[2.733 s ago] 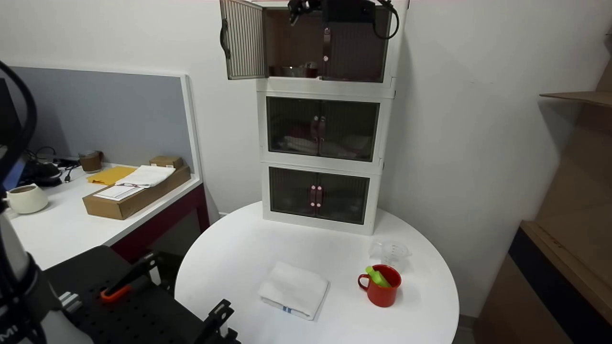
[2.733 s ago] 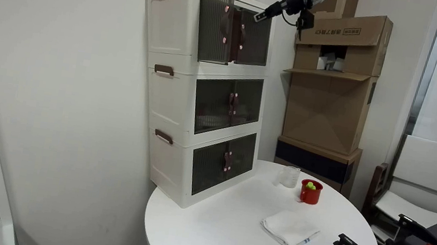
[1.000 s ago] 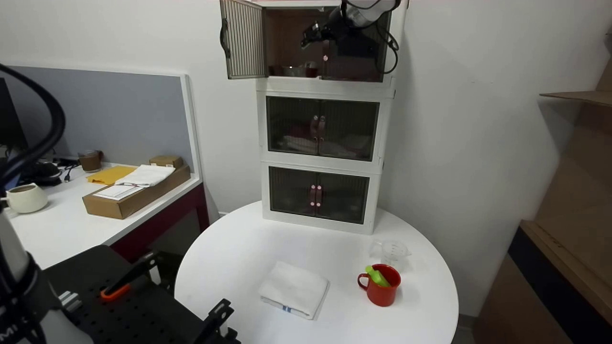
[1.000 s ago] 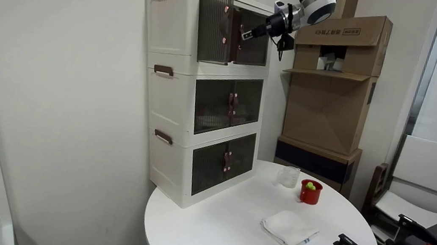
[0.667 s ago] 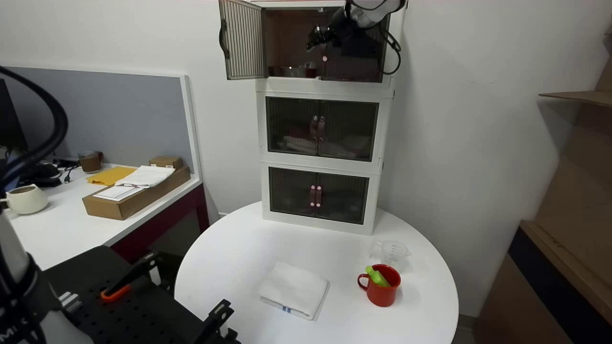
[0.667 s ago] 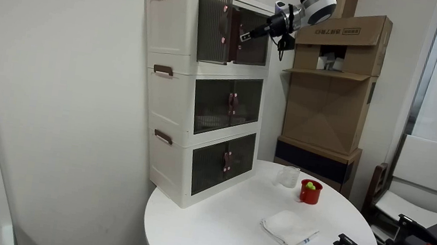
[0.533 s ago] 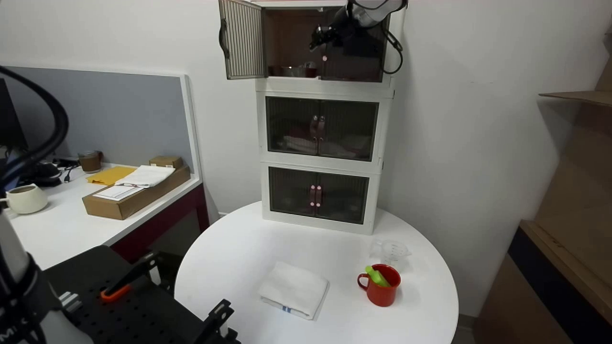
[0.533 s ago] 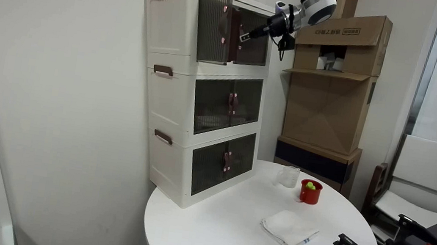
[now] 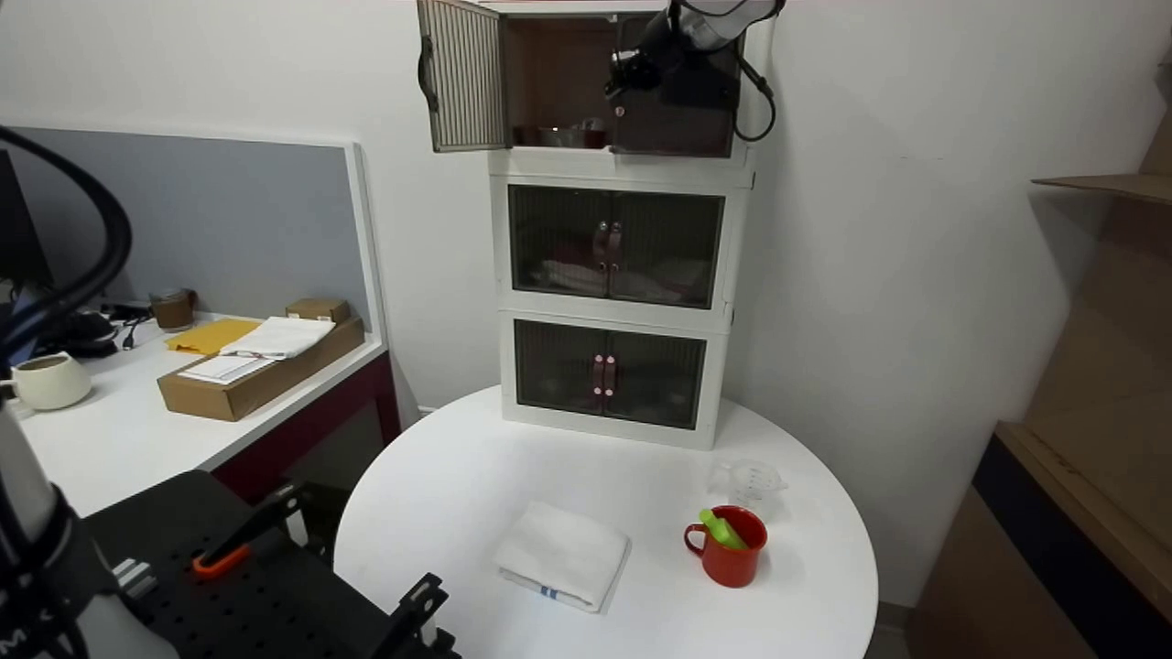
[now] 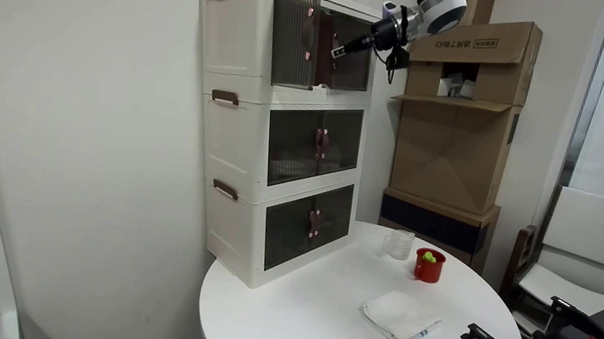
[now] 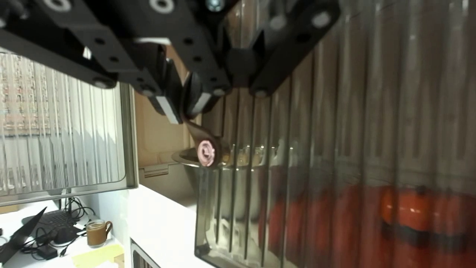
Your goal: Open the doors to the compartment
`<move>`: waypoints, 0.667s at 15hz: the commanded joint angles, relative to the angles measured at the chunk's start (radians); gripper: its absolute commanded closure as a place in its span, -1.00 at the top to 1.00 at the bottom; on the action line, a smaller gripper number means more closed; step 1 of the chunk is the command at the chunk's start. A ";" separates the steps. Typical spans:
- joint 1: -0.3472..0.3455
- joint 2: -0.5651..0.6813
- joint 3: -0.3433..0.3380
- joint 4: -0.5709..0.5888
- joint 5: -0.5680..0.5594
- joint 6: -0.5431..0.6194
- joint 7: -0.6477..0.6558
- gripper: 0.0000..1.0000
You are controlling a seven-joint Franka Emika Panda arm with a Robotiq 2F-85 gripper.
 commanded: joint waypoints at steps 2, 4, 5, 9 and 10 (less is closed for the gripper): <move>0.011 -0.086 0.028 -0.120 0.003 -0.050 -0.012 -0.94; 0.003 -0.138 0.022 -0.197 0.017 -0.035 -0.038 -0.94; -0.003 -0.161 0.020 -0.233 0.027 -0.033 -0.050 -0.94; -0.014 -0.252 0.000 -0.370 0.075 -0.004 -0.096 -0.94; -0.013 -0.272 -0.006 -0.399 0.087 0.007 -0.102 -0.94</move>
